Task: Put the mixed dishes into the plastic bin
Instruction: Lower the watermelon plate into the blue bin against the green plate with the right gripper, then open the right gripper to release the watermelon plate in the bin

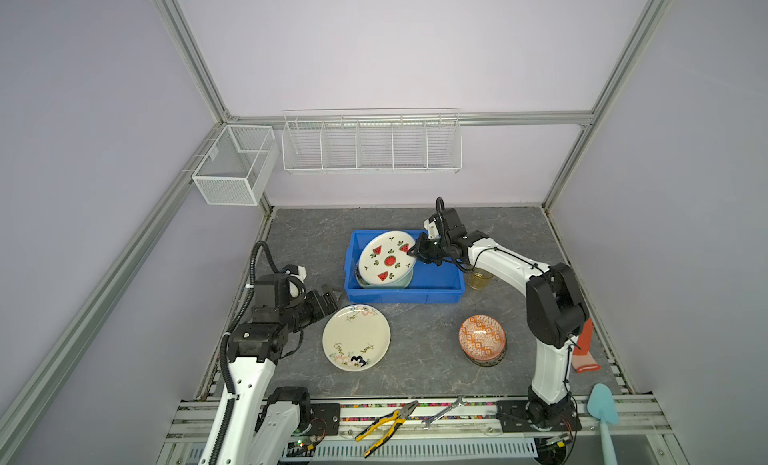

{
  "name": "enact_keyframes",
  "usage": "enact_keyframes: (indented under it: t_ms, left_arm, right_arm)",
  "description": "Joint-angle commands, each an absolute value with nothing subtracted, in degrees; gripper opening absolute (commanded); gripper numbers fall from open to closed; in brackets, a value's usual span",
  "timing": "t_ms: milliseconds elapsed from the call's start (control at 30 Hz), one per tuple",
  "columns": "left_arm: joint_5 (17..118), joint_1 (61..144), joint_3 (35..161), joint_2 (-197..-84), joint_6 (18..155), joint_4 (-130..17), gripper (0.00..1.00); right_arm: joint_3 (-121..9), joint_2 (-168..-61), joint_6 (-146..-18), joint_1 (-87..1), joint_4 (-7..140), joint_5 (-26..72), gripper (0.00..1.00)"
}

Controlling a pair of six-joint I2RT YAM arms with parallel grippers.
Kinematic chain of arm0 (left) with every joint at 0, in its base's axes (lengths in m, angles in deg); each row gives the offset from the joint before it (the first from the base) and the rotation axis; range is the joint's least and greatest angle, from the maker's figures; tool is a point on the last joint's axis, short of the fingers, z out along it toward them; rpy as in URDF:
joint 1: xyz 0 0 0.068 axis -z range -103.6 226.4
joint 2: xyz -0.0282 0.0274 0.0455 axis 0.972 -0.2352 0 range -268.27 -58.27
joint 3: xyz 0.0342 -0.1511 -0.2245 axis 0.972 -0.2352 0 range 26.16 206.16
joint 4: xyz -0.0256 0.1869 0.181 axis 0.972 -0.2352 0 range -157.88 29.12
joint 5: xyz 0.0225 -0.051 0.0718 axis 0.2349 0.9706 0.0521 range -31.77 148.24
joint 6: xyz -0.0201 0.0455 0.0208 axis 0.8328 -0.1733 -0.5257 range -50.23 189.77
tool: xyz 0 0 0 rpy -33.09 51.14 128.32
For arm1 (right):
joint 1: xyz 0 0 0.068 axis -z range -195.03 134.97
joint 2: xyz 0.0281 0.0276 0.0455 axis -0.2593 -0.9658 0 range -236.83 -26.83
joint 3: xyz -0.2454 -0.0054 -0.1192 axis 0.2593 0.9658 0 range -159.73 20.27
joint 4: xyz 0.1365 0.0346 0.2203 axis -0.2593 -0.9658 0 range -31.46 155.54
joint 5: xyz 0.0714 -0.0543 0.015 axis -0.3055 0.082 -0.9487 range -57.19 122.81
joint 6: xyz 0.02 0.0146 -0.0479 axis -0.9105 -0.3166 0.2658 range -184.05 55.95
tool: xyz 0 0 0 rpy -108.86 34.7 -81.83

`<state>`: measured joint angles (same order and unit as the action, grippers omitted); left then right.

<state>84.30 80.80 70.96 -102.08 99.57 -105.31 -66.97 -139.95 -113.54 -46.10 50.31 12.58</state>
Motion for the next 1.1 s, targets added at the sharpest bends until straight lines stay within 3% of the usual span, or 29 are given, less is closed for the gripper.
enact_keyframes:
  t_ms: [0,767,1067]
  left_arm:
    - [85.39,80.35,70.96,-102.75,97.93,-105.45,0.99]
    - [86.23,80.18,70.06,-103.66,98.64,-104.57,0.99]
    - [86.33,80.18,69.85,-103.64,98.78,-104.48,0.99]
  right_arm:
    - [-69.76,-139.98,-116.23,-46.92,58.01,10.44,0.07]
    - [-63.73,-143.2,-119.23,-47.74,65.13,10.05,0.12]
    - [-61.28,-143.11,-118.72,-47.77,65.45,10.4,0.2]
